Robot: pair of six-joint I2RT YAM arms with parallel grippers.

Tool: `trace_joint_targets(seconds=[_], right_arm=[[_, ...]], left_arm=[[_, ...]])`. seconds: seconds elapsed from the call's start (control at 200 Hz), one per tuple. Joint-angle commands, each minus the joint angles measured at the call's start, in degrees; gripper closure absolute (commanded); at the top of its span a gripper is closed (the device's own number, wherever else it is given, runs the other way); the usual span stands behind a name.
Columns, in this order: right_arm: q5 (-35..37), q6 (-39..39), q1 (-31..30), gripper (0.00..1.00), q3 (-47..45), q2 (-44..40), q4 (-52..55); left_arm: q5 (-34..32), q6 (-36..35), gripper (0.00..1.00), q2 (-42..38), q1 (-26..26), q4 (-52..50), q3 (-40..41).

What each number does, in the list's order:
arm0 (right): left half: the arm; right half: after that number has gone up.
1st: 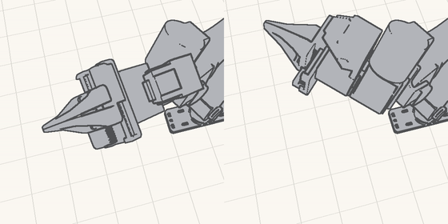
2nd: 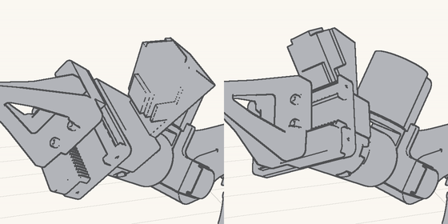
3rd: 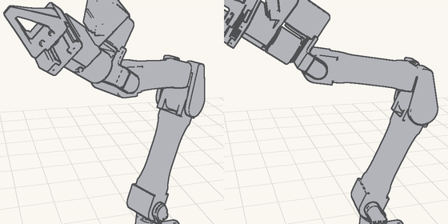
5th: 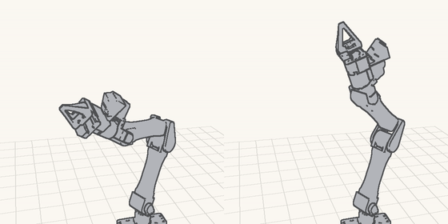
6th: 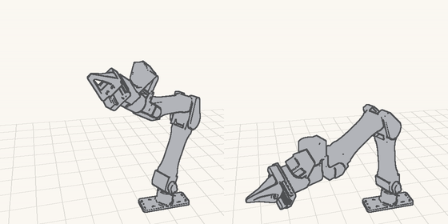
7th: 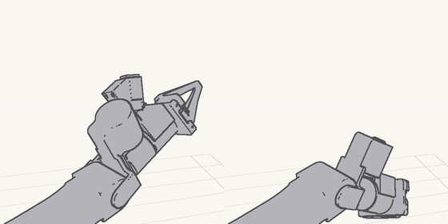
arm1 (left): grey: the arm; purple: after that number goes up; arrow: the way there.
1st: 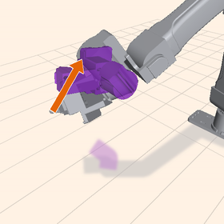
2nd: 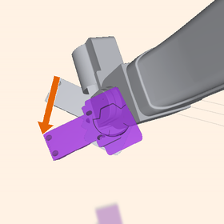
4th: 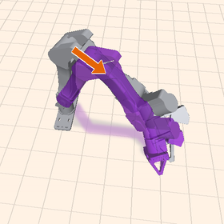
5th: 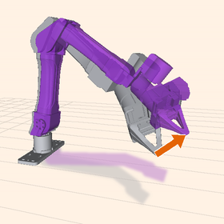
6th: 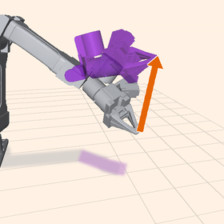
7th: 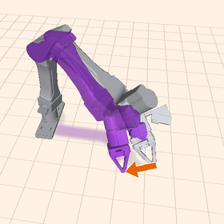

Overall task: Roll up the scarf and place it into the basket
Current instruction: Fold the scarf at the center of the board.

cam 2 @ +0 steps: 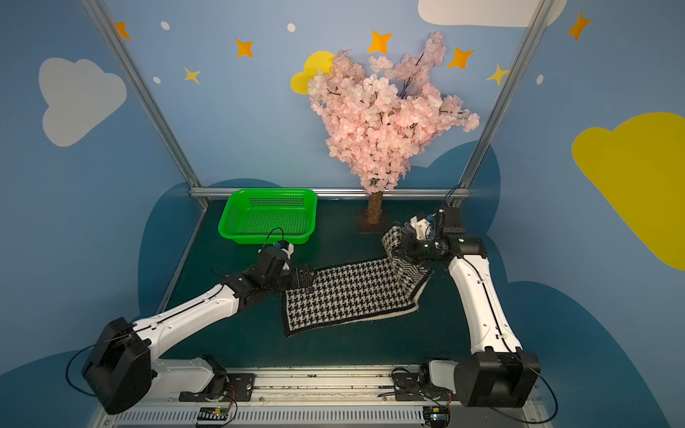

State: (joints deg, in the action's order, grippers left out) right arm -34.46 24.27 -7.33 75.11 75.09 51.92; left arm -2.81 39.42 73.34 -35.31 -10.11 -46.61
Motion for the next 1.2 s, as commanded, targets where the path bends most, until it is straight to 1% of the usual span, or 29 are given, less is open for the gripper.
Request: trace_joint_targets(seconds=[0.0, 0.105, 0.195, 0.29, 0.405, 0.511, 0.651, 0.851, 1.191], right_arm=[[2.58, 5.62, -7.28, 1.0, 1.83, 3.22, -3.59], [5.13, 6.92, -14.59, 1.0, 2.33, 6.31, -5.52], [6.57, 7.41, -19.1, 1.0, 2.82, 9.81, -6.94], [7.66, 7.53, -23.12, 1.0, 4.6, 14.11, -7.46], [8.55, 8.12, -27.27, 1.0, 6.74, 18.65, -8.48], [11.02, 9.0, -31.08, 1.0, 8.46, 22.13, -9.46], [11.63, 11.2, -34.72, 1.0, 9.74, 25.73, -12.57], [12.01, 12.23, -38.77, 1.0, 14.28, 30.56, -12.42], [12.04, 15.52, -42.3, 1.0, 20.56, 34.57, -12.97]], left_arm=[[-2.3, -0.35, 0.0, -4.84, 1.91, -3.26, 0.98], [-1.99, -0.22, 0.0, -10.34, 5.36, -6.39, 2.94], [-0.71, -0.15, 0.0, -14.83, 9.24, -8.37, 4.8], [0.68, -1.0, 0.0, -17.65, 12.46, -11.4, 5.21], [1.84, -1.88, 0.0, -19.77, 14.62, -13.55, 5.39], [2.08, -2.47, 0.0, -21.1, 15.85, -14.58, 5.56], [2.5, -2.44, 0.0, -21.9, 16.54, -15.08, 6.21], [2.98, -1.97, 0.0, -21.85, 16.9, -14.24, 7.87], [3.59, -1.16, 0.0, -22.97, 17.19, -11.68, 12.22]])
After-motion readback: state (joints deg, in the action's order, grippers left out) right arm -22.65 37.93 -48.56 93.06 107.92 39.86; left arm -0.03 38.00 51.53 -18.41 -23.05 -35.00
